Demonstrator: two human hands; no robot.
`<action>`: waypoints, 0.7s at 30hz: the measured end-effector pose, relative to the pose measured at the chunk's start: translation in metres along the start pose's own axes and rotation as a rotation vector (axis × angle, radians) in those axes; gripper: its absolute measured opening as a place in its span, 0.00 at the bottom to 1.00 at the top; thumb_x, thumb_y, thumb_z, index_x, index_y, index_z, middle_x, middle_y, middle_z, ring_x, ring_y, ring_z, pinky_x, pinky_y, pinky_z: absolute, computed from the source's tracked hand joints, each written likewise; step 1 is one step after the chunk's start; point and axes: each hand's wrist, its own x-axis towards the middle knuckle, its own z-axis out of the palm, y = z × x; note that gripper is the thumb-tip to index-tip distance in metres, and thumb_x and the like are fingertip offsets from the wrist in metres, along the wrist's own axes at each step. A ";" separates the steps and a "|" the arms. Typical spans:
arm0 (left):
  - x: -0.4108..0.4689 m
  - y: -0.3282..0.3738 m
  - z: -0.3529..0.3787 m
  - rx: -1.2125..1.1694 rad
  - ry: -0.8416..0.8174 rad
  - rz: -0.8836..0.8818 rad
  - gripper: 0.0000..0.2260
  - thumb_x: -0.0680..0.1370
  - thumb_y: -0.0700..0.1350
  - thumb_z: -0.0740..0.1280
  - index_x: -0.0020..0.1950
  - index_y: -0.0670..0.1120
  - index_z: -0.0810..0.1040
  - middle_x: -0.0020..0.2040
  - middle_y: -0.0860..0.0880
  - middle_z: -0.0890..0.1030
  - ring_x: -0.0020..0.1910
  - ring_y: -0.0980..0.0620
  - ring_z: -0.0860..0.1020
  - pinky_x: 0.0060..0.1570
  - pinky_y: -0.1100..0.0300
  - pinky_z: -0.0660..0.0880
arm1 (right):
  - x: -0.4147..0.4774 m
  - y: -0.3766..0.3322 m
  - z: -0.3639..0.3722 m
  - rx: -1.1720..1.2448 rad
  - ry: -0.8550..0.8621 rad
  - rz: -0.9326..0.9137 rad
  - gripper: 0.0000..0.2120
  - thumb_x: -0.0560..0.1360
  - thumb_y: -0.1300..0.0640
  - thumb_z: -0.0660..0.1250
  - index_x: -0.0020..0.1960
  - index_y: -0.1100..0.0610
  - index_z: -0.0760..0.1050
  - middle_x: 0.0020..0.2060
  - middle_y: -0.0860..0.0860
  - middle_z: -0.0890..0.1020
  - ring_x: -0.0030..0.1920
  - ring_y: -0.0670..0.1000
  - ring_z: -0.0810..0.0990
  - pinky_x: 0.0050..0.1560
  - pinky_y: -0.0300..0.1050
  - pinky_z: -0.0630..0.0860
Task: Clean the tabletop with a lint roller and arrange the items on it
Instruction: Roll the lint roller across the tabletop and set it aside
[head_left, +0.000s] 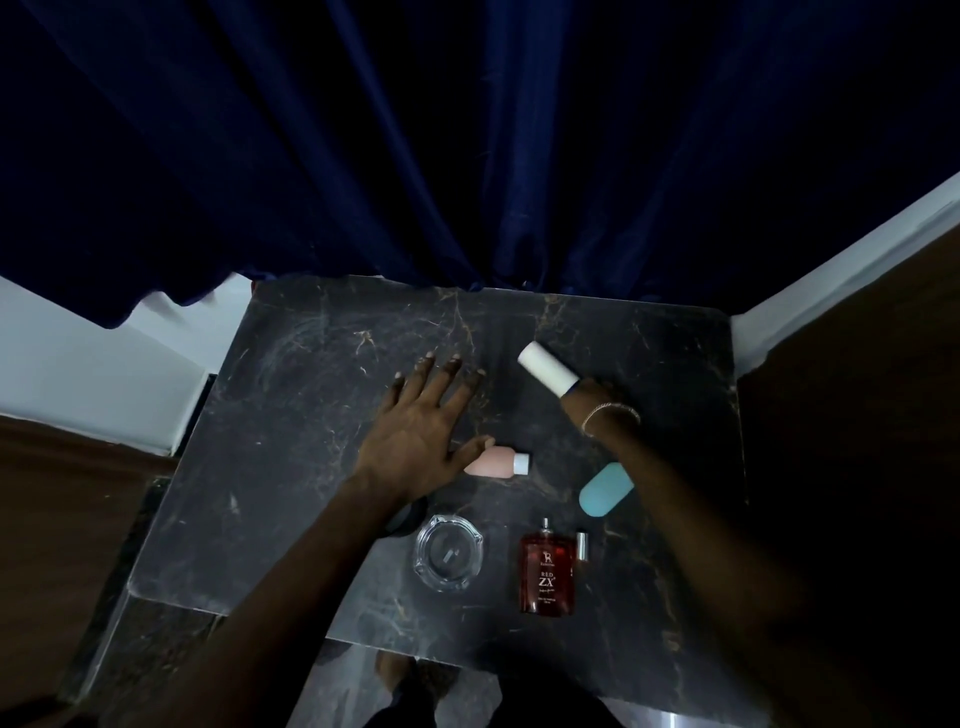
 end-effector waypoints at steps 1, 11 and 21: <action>0.000 0.000 0.001 -0.002 0.002 0.001 0.38 0.80 0.72 0.53 0.84 0.55 0.52 0.85 0.47 0.55 0.85 0.41 0.51 0.80 0.36 0.57 | 0.008 0.003 -0.011 0.002 0.014 0.009 0.22 0.78 0.47 0.64 0.66 0.58 0.77 0.63 0.60 0.80 0.61 0.62 0.79 0.60 0.53 0.76; -0.016 -0.006 0.003 0.000 0.050 -0.030 0.37 0.80 0.72 0.53 0.84 0.55 0.54 0.84 0.47 0.58 0.84 0.41 0.54 0.80 0.37 0.59 | 0.061 0.026 -0.059 0.118 0.065 0.041 0.22 0.80 0.50 0.63 0.71 0.60 0.72 0.67 0.62 0.77 0.66 0.63 0.76 0.67 0.58 0.73; -0.028 -0.010 0.009 -0.002 0.031 -0.058 0.37 0.80 0.72 0.53 0.84 0.56 0.51 0.85 0.47 0.58 0.84 0.41 0.55 0.80 0.37 0.61 | 0.019 0.013 -0.005 0.207 -0.041 0.043 0.18 0.74 0.50 0.71 0.56 0.62 0.82 0.49 0.60 0.85 0.43 0.58 0.82 0.41 0.46 0.77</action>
